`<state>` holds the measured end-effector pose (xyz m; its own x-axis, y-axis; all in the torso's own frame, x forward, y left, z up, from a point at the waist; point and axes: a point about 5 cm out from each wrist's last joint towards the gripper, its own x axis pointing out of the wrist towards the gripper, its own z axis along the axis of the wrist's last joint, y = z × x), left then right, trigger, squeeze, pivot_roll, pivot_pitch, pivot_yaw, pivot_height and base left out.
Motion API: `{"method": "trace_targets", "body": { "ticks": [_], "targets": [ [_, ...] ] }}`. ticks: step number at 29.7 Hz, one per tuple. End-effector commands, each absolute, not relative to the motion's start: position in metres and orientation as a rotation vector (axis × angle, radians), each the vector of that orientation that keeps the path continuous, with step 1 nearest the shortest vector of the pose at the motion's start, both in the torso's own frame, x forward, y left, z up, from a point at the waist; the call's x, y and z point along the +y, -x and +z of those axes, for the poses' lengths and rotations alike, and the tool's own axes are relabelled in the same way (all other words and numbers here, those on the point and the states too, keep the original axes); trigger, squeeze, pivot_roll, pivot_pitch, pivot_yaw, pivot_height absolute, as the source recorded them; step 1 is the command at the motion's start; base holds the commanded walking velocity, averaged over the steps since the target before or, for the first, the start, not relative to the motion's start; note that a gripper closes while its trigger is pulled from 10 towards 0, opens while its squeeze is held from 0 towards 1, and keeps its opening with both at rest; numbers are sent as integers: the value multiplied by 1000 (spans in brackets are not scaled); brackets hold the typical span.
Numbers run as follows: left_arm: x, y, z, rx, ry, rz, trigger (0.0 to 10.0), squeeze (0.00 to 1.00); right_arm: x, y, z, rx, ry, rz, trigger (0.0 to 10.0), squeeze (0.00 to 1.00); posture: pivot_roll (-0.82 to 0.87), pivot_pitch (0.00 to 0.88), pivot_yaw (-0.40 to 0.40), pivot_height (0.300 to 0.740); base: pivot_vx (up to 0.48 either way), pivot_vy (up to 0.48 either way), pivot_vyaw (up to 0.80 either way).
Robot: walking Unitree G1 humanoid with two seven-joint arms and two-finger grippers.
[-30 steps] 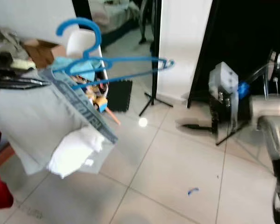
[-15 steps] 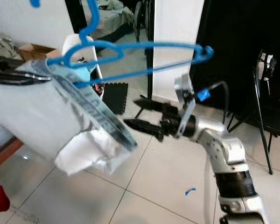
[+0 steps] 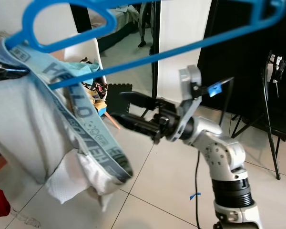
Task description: Hang hanger
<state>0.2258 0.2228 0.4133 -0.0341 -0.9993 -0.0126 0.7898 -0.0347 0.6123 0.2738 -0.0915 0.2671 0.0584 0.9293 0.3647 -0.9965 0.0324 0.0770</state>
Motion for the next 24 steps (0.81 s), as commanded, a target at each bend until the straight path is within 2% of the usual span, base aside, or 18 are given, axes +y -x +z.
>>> {"method": "trace_targets", "body": {
  "ticks": [1, 14, 19, 24],
  "targets": [
    [218, -225, 410, -522, -511, -1582, 10000, 0, -79, -271, 272, -244, -345, 1515, 10000, 0, 2, 39, 27, 740, 0, 0, 0],
    [215, -226, 405, -495, -497, -1606, 10000, 0, -81, -273, 283, -281, -383, 1479, 10000, 0, -2, 33, 30, 740, 0, 0, 0],
    [213, -227, 404, -491, -498, -1607, 10000, 0, -101, -262, 288, -335, -432, 1561, 10000, 0, -4, 39, 36, 740, 0, 0, 0],
    [213, -227, 404, -488, -498, -1609, 10000, 0, -106, -262, 290, -354, -454, 1560, 10000, 0, -5, 39, 37, 740, 0, 0, 0]
  ]
}}
